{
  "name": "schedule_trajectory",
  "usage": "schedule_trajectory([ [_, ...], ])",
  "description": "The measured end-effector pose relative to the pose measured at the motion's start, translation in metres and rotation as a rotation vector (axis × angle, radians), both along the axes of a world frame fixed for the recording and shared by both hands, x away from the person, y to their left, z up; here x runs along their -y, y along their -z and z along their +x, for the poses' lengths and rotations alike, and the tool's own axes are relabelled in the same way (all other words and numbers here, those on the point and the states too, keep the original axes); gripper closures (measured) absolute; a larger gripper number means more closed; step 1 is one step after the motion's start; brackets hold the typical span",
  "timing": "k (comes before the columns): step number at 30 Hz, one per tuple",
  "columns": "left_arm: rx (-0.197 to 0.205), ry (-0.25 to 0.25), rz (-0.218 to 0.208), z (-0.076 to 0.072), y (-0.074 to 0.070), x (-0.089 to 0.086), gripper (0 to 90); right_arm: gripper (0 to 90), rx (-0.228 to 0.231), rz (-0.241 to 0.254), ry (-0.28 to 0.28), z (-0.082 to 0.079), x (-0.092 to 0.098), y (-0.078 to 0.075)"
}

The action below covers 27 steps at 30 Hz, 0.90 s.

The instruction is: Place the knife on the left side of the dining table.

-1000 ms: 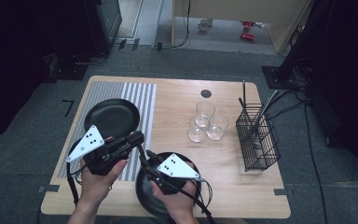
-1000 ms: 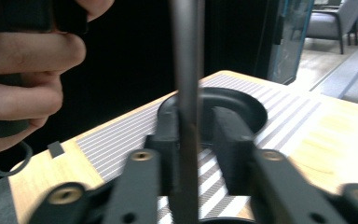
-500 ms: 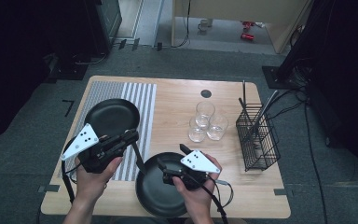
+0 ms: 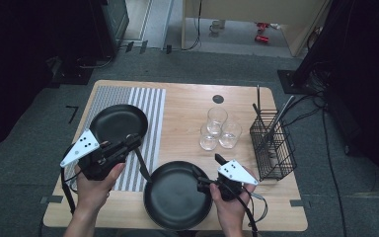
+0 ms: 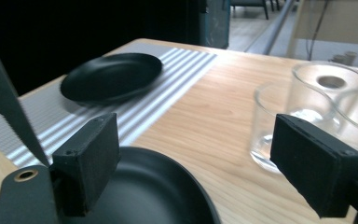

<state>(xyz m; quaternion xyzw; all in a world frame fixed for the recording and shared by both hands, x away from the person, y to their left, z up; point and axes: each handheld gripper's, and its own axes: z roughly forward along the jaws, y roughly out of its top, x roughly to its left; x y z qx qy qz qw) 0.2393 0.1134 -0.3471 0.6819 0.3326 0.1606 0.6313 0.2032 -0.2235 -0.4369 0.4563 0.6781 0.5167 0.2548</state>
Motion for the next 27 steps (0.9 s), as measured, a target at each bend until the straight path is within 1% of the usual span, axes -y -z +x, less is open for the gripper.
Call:
schedule_trajectory([
  [4, 0.002, -0.014, -0.004, 0.001, 0.0, -0.005, 85.0, 16.4, -0.021, -0.021, 0.037, 0.0, 0.015, 0.01],
  [10, 0.003, -0.037, -0.004, 0.003, 0.0, -0.011, 85.0, 16.9, -0.063, -0.059, 0.106, -0.002, 0.039, 0.029],
  [15, 0.004, -0.056, 0.0, 0.005, 0.0, -0.016, 85.0, 17.0, -0.099, -0.091, 0.139, -0.003, 0.055, 0.045],
  [22, 0.003, -0.084, 0.002, 0.006, 0.001, -0.021, 85.0, 17.1, -0.149, -0.102, 0.187, -0.004, 0.072, 0.064],
  [27, 0.005, -0.095, 0.004, 0.007, 0.002, -0.024, 85.0, 17.3, -0.173, -0.109, 0.21, -0.006, 0.082, 0.074],
])
